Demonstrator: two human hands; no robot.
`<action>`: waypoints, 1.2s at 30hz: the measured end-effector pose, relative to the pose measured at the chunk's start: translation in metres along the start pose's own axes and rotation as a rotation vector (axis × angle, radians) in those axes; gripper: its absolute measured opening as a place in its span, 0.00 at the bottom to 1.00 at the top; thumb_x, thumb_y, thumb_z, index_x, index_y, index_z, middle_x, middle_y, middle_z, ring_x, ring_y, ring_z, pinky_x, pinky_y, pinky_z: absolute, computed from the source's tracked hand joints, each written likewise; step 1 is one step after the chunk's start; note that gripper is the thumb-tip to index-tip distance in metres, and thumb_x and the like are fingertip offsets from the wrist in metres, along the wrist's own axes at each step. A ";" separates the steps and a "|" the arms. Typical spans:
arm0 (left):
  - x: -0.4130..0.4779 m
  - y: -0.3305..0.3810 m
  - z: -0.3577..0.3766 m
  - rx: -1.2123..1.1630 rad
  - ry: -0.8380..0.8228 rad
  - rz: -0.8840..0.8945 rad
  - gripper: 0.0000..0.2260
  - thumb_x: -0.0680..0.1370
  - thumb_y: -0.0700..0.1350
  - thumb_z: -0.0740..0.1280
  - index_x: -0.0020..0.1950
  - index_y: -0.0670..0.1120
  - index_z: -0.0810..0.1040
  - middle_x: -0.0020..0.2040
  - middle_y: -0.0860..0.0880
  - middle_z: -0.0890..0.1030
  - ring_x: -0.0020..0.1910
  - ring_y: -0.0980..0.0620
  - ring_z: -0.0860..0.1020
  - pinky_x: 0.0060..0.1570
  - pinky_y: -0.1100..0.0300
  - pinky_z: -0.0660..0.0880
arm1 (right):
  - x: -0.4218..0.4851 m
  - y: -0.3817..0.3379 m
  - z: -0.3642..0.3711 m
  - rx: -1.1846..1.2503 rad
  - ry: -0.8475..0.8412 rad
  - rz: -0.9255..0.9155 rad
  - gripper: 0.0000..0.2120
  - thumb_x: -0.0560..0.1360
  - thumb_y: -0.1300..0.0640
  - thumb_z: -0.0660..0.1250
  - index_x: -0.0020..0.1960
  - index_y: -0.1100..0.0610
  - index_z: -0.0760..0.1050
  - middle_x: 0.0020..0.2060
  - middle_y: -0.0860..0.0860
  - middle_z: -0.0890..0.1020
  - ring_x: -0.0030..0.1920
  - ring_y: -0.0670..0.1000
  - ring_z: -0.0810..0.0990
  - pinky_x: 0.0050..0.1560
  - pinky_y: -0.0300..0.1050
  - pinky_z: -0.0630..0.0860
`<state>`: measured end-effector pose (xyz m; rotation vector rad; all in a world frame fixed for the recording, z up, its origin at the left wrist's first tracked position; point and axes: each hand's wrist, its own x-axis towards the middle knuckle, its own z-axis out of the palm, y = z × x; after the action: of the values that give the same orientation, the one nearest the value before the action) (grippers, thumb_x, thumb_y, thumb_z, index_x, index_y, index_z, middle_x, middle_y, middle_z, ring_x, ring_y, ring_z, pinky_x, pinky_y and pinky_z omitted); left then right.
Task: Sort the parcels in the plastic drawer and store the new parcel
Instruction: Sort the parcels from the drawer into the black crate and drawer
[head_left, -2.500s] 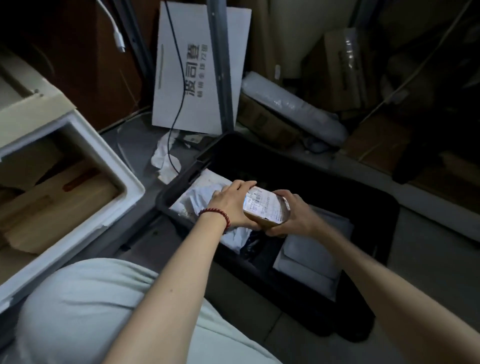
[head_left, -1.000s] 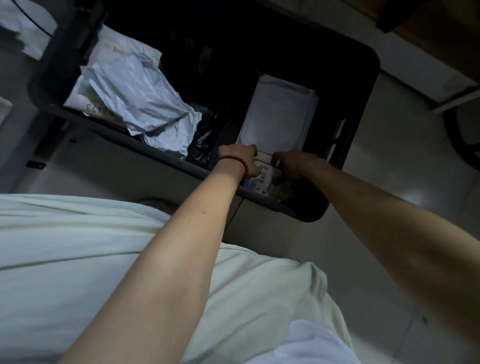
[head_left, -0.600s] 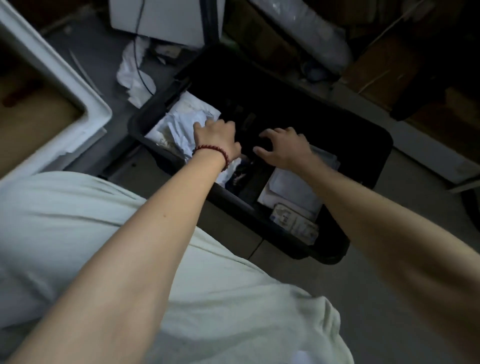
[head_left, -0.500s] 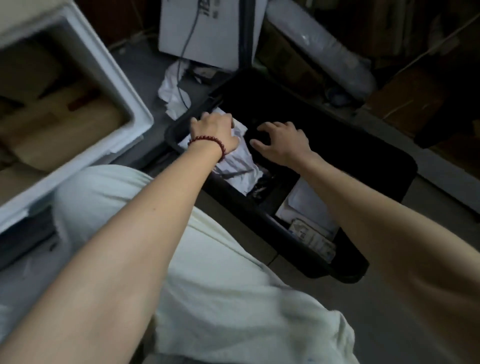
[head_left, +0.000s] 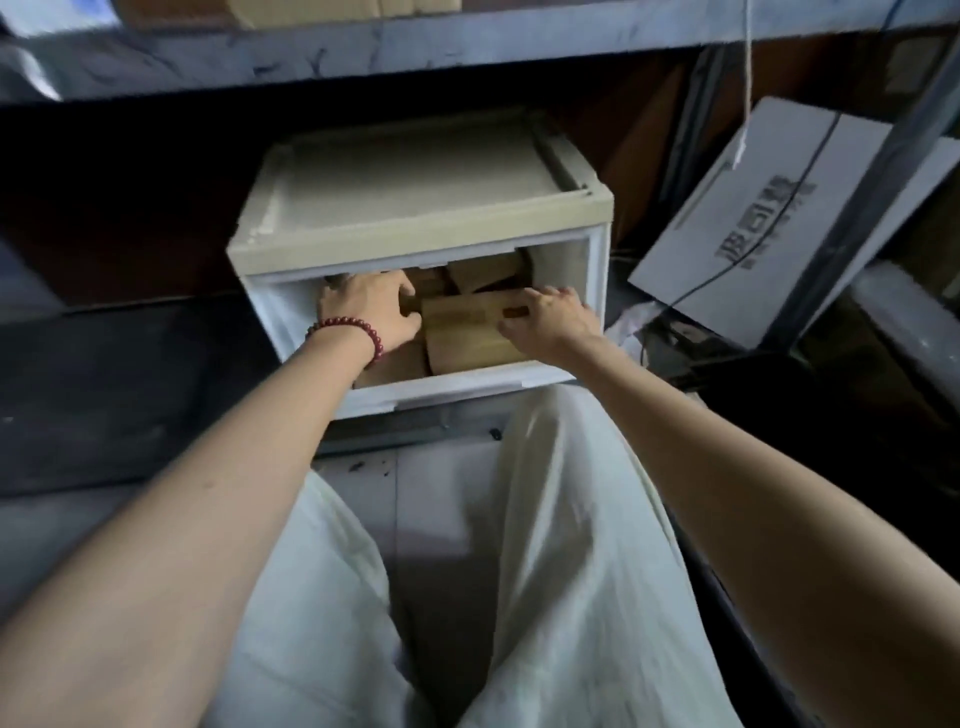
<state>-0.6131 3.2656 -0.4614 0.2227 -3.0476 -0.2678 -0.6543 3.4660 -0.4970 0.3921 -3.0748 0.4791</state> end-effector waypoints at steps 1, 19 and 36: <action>-0.005 -0.017 -0.001 -0.013 0.014 -0.031 0.16 0.77 0.53 0.65 0.64 0.53 0.73 0.64 0.47 0.76 0.64 0.43 0.72 0.62 0.48 0.69 | 0.004 -0.012 0.006 0.006 -0.014 -0.014 0.27 0.78 0.40 0.59 0.71 0.53 0.67 0.69 0.55 0.70 0.70 0.58 0.64 0.66 0.53 0.65; 0.066 -0.068 0.109 -0.227 -0.092 -0.185 0.24 0.77 0.52 0.66 0.71 0.51 0.66 0.67 0.45 0.72 0.65 0.43 0.71 0.59 0.48 0.74 | 0.079 0.001 0.082 -0.050 -0.054 0.132 0.34 0.76 0.39 0.63 0.74 0.55 0.59 0.70 0.57 0.63 0.69 0.59 0.62 0.65 0.53 0.65; 0.153 0.002 0.178 -0.677 -0.179 -0.310 0.55 0.66 0.63 0.74 0.78 0.50 0.39 0.77 0.41 0.55 0.72 0.40 0.65 0.62 0.47 0.70 | 0.146 0.039 0.114 0.353 -0.082 0.583 0.48 0.70 0.36 0.69 0.74 0.64 0.51 0.70 0.61 0.62 0.71 0.61 0.62 0.70 0.51 0.62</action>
<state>-0.7795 3.2747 -0.6268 0.6382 -2.8545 -1.3580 -0.8013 3.4318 -0.6110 -0.5237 -3.1377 1.0395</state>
